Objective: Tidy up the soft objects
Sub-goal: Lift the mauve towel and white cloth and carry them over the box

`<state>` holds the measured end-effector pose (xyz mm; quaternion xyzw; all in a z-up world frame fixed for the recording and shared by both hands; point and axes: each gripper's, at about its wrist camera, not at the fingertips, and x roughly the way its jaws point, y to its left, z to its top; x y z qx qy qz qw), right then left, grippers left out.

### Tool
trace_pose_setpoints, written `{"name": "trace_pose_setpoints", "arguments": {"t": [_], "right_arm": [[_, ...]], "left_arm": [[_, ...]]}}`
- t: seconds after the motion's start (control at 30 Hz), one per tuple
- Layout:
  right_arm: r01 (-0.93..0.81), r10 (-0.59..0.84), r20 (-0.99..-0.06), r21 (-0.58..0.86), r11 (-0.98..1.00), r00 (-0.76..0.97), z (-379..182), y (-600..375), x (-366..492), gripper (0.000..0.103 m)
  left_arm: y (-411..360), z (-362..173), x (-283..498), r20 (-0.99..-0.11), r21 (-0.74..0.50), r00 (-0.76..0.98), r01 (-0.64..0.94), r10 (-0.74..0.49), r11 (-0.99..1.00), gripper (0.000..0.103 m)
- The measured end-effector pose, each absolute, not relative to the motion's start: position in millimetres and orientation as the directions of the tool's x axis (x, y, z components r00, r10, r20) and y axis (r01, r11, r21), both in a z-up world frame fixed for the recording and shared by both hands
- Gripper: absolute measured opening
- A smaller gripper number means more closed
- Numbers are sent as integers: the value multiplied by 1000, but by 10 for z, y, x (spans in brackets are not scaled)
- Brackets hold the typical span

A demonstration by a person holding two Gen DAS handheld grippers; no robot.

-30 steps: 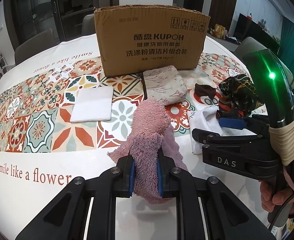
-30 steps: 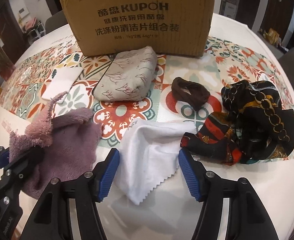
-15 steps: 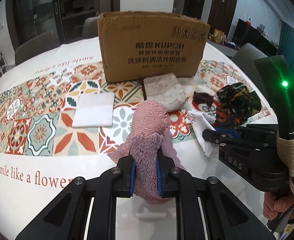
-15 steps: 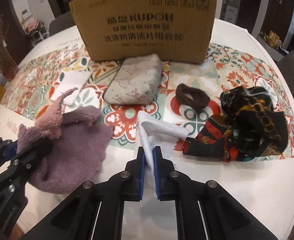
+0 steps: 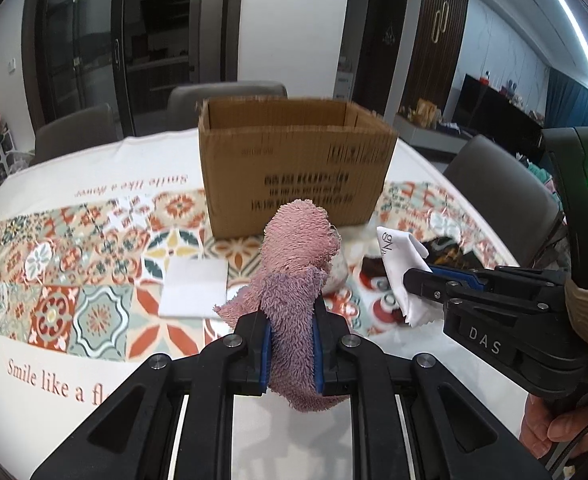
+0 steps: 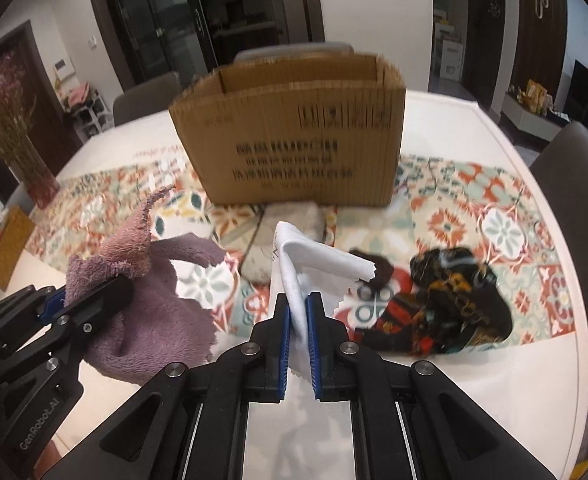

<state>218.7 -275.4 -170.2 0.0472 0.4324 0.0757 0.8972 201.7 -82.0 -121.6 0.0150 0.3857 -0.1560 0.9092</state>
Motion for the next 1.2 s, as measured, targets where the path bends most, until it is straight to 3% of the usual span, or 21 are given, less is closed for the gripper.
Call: {"name": "trace_pose_setpoints", "arguments": {"t": [1.2], "right_arm": [[-114,185,-519,167,979,835,-520,-2834,2616,10]], "left_arm": [[-784,60,2503,-435,-48,845,324,-312,945,17]]}}
